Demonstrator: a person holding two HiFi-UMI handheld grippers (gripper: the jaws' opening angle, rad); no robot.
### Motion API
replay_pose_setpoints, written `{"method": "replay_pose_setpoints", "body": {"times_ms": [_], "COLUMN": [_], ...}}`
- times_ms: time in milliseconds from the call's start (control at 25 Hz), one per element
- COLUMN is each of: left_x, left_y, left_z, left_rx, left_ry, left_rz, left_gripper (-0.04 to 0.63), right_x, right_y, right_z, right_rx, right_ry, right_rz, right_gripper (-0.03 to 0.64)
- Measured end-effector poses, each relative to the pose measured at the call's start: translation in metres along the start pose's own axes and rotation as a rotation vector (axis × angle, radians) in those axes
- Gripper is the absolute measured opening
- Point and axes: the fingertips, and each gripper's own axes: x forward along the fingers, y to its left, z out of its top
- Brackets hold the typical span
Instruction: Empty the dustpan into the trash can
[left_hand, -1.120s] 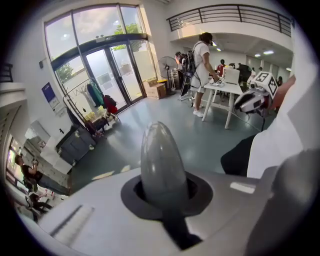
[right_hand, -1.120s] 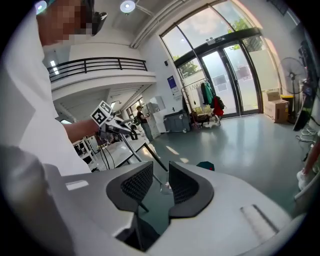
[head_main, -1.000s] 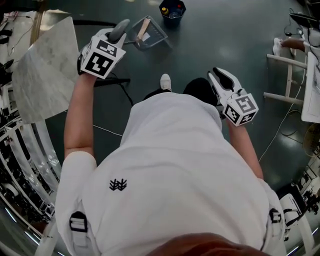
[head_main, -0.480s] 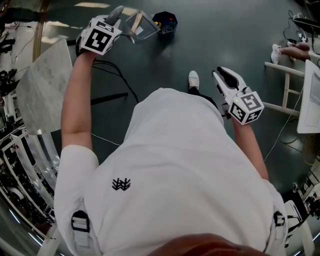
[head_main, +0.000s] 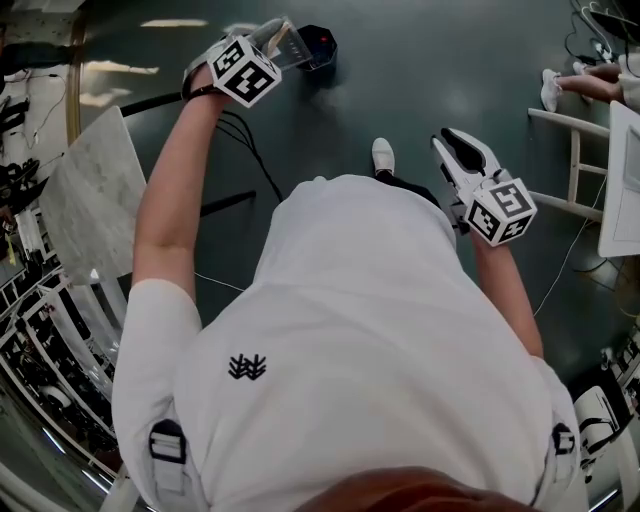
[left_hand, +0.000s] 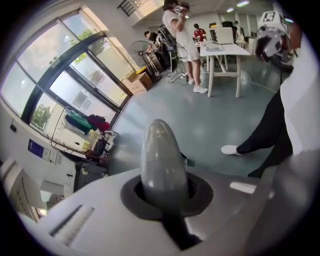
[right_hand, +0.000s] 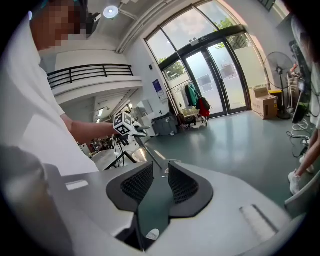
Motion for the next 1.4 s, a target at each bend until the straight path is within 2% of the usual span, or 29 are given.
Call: {"method": "replay_pose_setpoints", "body": {"times_ms": [80,280,480,720,840,1040,1240,1400], "left_x": [0.014,0.039,0.051,0.054,0.053,0.049,0.044,0.046], "left_y": [-0.015,-0.049,-0.084,-0.104,-0.095,-0.056,-0.030,-0.022], "left_z": [0.008,0.016,0.026,0.034,0.027,0.013,0.000,0.010], "left_rx": [0.094,0.397,0.608,0.945,1.076,1.239,1.330,1.379], "left_ry": [0.026,0.127,0.178,0.257,0.314,0.425,0.505,0.574], "left_rz": [0.007,0.062,0.034,0.063,0.089,0.136,0.151,0.162], "left_gripper": [0.060,0.057,0.057,0.057,0.057,0.057,0.057,0.057], "right_x": [-0.003,-0.008,-0.011,-0.015,-0.015,-0.016,-0.014,-0.015], "right_y": [-0.008,-0.025,-0.038,-0.052,-0.055,-0.059,-0.059,-0.066], "right_z": [-0.001,0.000,0.002,0.001,0.000,0.002,0.002,0.000], "right_rx": [0.008,0.027,0.044,0.057,0.059,0.045,0.042,0.045], "right_ry": [-0.001,-0.014,-0.027,-0.041,-0.048,-0.053,-0.058,-0.062], "right_rz": [-0.003,-0.001,0.013,0.028,0.039,0.057,0.068,0.066], "right_gripper": [0.076,0.075,0.075,0.075,0.075,0.075,0.075,0.075]}}
